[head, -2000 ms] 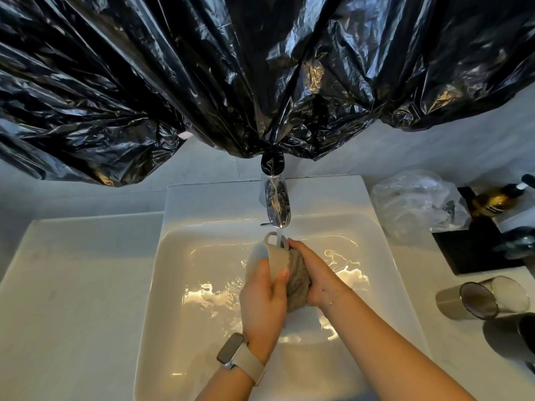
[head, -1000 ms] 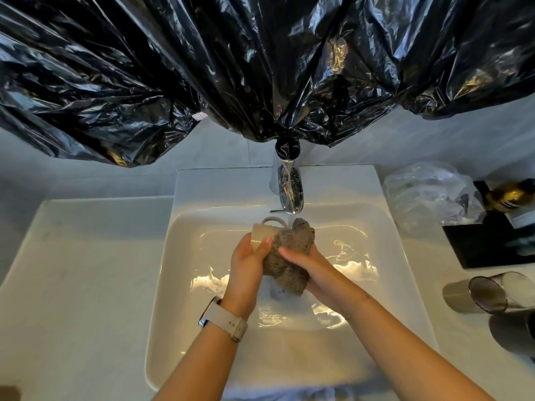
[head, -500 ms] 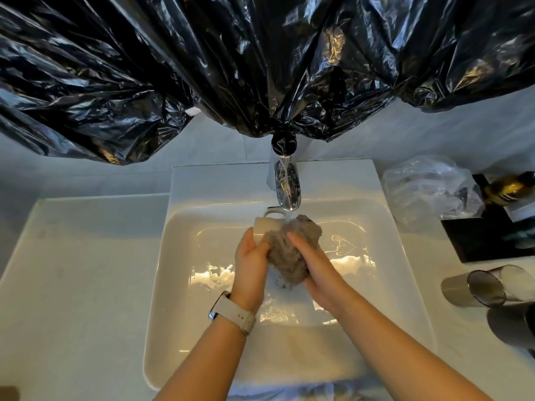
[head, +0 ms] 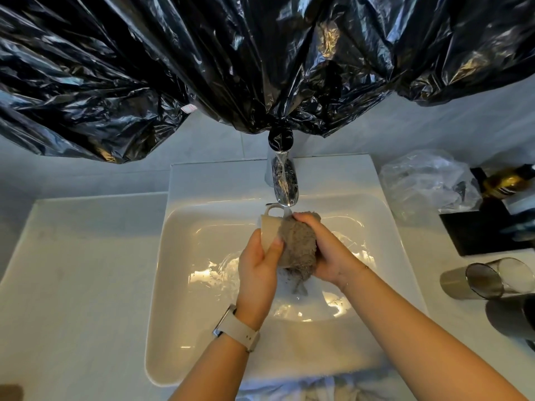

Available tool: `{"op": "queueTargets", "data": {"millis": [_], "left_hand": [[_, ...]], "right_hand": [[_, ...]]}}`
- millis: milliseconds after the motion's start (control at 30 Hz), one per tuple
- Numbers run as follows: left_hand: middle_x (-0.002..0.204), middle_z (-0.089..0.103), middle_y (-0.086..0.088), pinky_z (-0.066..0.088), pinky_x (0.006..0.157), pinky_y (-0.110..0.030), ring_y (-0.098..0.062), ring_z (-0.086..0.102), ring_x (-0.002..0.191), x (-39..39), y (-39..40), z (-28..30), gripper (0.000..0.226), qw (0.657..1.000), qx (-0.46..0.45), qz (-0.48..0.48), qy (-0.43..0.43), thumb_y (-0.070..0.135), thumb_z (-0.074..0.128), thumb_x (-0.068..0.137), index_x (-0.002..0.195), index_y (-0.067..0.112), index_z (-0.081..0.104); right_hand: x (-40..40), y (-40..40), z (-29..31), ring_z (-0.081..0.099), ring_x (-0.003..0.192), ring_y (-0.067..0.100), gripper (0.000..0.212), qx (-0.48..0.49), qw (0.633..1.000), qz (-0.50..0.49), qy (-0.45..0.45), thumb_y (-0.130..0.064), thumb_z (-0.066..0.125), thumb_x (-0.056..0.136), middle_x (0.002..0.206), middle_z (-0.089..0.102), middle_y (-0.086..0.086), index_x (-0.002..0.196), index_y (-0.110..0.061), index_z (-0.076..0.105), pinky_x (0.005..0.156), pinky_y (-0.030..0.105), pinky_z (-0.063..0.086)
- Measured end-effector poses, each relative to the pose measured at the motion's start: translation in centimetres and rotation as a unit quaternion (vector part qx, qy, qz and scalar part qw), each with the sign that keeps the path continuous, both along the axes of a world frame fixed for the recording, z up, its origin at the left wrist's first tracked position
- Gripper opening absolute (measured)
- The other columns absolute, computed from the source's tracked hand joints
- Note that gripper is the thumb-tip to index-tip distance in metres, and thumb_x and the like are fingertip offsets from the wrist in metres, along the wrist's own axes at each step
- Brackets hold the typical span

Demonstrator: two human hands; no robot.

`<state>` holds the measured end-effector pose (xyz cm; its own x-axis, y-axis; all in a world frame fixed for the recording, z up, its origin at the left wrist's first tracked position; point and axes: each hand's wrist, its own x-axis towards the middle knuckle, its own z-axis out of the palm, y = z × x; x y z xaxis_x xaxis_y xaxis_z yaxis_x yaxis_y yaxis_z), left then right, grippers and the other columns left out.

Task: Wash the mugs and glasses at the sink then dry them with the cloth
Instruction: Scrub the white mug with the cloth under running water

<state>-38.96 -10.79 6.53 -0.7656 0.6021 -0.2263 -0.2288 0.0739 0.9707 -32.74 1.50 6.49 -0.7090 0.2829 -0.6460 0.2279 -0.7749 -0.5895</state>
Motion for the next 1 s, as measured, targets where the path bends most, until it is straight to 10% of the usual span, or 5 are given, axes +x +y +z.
{"op": "queueTargets", "data": {"millis": [200, 400, 700, 1000], "left_hand": [[0.11, 0.073, -0.015, 0.057, 0.086, -0.04, -0.028, 0.069, 0.102, -2.1, -0.1, 0.3, 0.03, 0.984, -0.048, 0.003, -0.173, 0.019, 0.047, 0.102, 0.122, 0.003, 0.064], [0.126, 0.062, -0.028, 0.05, 0.087, -0.051, -0.039, 0.062, 0.107, -4.8, 1.5, 1.6, 0.042, 0.909, -0.107, -0.047, -0.401, 0.027, 0.039, 0.106, 0.13, -0.003, 0.056], [0.107, 0.074, -0.005, 0.059, 0.084, -0.03, -0.018, 0.07, 0.1, -3.1, 1.7, 0.6, 0.029, 0.992, -0.097, -0.082, 0.002, 0.03, 0.047, 0.103, 0.116, 0.012, 0.067], [0.091, 0.07, -0.022, 0.055, 0.075, -0.047, -0.035, 0.065, 0.083, -5.6, 2.2, 1.4, 0.034, 0.892, -0.079, 0.009, -0.445, 0.028, 0.041, 0.106, 0.106, 0.0, 0.061]], "right_hand": [[1.1, -2.8, -1.5, 0.067, 0.104, 0.009, 0.069, 0.31, 0.949, 0.022, -0.045, -0.059, 0.08, 0.06, 0.113, 0.07, -0.008, 0.12, -0.035, 0.056, 0.091, 0.031, 0.056], [2.2, -2.5, -3.0, 0.062, 0.109, 0.009, 0.062, 0.42, 0.907, -0.032, 0.008, -0.025, 0.084, 0.074, 0.118, 0.064, -0.001, 0.126, -0.026, 0.052, 0.091, 0.023, 0.053], [-1.2, -2.5, -2.2, 0.072, 0.093, 0.021, 0.058, 0.202, 0.964, -0.157, -0.075, -0.065, 0.074, 0.064, 0.098, 0.076, 0.002, 0.106, -0.024, 0.071, 0.083, 0.04, 0.059], [2.9, -1.6, -3.9, 0.061, 0.091, -0.011, 0.047, 0.48, 0.876, -0.025, -0.021, -0.048, 0.082, 0.066, 0.096, 0.068, -0.022, 0.105, -0.036, 0.059, 0.073, 0.003, 0.045]]}}
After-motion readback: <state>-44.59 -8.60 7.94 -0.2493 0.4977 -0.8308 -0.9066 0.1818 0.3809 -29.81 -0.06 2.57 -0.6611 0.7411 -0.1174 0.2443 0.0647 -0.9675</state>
